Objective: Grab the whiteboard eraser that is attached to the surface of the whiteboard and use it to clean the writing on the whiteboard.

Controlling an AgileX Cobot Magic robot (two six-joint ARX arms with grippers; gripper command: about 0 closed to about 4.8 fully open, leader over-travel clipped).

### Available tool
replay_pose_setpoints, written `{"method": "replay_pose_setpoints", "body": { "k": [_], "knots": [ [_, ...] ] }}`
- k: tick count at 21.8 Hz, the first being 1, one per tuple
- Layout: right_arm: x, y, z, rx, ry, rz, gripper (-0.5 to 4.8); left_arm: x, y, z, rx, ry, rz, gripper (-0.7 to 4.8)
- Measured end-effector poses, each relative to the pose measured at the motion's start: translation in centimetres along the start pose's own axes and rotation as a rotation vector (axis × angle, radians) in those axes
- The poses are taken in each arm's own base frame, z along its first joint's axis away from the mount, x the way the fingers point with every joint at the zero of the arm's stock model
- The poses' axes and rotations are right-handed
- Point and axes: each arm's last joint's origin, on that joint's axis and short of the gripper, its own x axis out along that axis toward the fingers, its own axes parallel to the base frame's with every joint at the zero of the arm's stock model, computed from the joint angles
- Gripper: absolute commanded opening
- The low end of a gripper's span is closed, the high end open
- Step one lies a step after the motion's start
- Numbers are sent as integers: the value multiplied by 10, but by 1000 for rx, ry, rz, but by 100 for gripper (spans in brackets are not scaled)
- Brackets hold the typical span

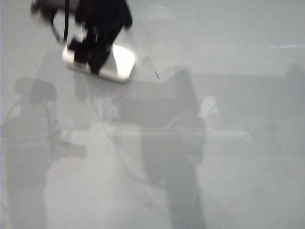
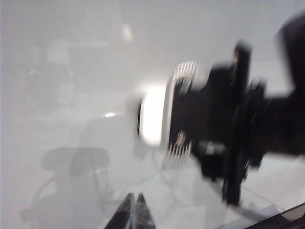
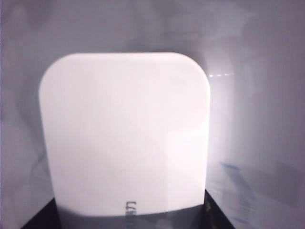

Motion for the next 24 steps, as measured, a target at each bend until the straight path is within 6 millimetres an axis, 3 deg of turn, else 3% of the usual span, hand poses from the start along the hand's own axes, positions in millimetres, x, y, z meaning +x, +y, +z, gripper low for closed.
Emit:
{"method": "replay_pose_setpoints", "body": {
  "k": [3,7,13,15,24],
  "knots": [
    [10,13,-3,-36,29,37,247,0,0,0,0,0,0,-6],
    [5,12,-6,-59,126,-21,247,0,0,0,0,0,0,-6],
    [-39,-36,-11,13,165,-168,247,0,0,1,3,-7,0,-6],
    [-43,-41,-11,29,159,-182,247,0,0,1,4,-8,0,-6],
    [-10,4,-12,-44,207,-52,247,0,0,1,6,-12,0,-6]
  ]
}}
